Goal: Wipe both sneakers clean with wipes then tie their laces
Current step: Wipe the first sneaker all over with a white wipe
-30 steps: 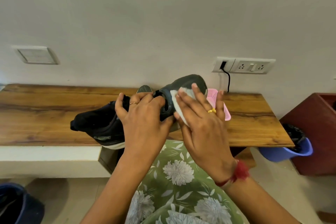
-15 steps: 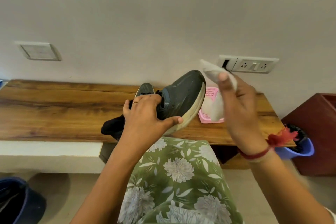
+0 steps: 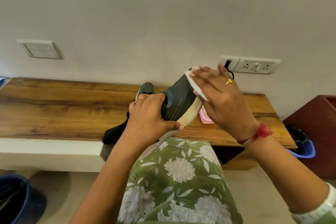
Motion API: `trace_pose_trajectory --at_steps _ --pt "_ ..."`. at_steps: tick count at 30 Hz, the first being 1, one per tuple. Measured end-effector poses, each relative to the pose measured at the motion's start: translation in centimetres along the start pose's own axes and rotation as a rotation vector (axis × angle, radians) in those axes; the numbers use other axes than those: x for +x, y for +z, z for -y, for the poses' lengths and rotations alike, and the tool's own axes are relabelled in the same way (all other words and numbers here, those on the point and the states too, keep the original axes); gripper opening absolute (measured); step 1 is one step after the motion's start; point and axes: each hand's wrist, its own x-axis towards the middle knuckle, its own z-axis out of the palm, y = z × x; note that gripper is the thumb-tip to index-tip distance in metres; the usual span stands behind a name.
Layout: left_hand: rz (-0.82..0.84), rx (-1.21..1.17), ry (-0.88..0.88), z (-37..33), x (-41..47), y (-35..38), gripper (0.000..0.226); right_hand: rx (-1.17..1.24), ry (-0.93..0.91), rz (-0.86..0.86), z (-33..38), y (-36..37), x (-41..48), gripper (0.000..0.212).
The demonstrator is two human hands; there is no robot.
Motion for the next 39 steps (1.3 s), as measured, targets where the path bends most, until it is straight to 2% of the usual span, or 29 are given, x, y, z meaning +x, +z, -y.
trace_pose_trajectory --at_steps 4,8,9,13,17,18,21,22,25,27,31,35,39 --pt "0.012 -0.010 0.023 0.2 -0.1 0.2 0.054 0.012 -0.264 0.117 1.3 0.6 -1.1 0.035" --pt "0.027 0.017 0.036 -0.1 0.6 0.0 0.058 -0.016 -0.057 0.048 -0.3 0.4 -0.3 0.037" --pt "0.026 0.020 0.042 -0.3 0.7 -0.1 0.058 -0.002 -0.058 0.044 0.2 0.5 -0.4 0.037" --pt "0.011 0.042 0.060 -0.2 0.8 -0.1 0.055 -0.055 -0.267 0.090 0.7 0.3 -1.2 0.034" --pt "-0.017 0.050 0.054 -0.6 0.7 0.3 0.058 -0.071 -0.040 -0.011 -1.3 -0.3 -0.3 0.034" --pt "-0.024 0.060 0.046 -0.6 0.6 0.4 0.058 -0.057 -0.065 -0.005 -0.6 0.0 -0.6 0.034" --pt "-0.033 0.077 0.020 -0.3 0.3 0.5 0.055 -0.011 -0.336 0.094 0.9 0.7 -1.9 0.031" --pt "-0.026 0.081 0.015 -0.2 0.3 0.4 0.056 -0.023 -0.366 0.108 0.4 0.4 -1.8 0.031" --pt "-0.025 0.123 0.040 -0.4 0.4 0.1 0.057 -0.076 -0.203 0.023 -1.7 -0.1 -1.0 0.033" --pt "-0.043 0.161 0.057 -0.9 0.2 0.1 0.057 -0.036 -0.115 -0.011 -0.6 0.2 -1.2 0.034" --pt "-0.046 0.225 0.070 -0.6 -0.1 0.0 0.056 -0.055 -0.305 0.051 0.7 0.6 -2.4 0.032" --pt "-0.035 0.208 0.081 -1.0 0.0 0.1 0.058 -0.100 -0.041 -0.054 -1.3 -0.1 -1.2 0.032" --pt "-0.025 0.243 0.090 -0.8 -0.1 0.2 0.058 -0.072 -0.243 0.021 0.7 0.6 -2.1 0.031"
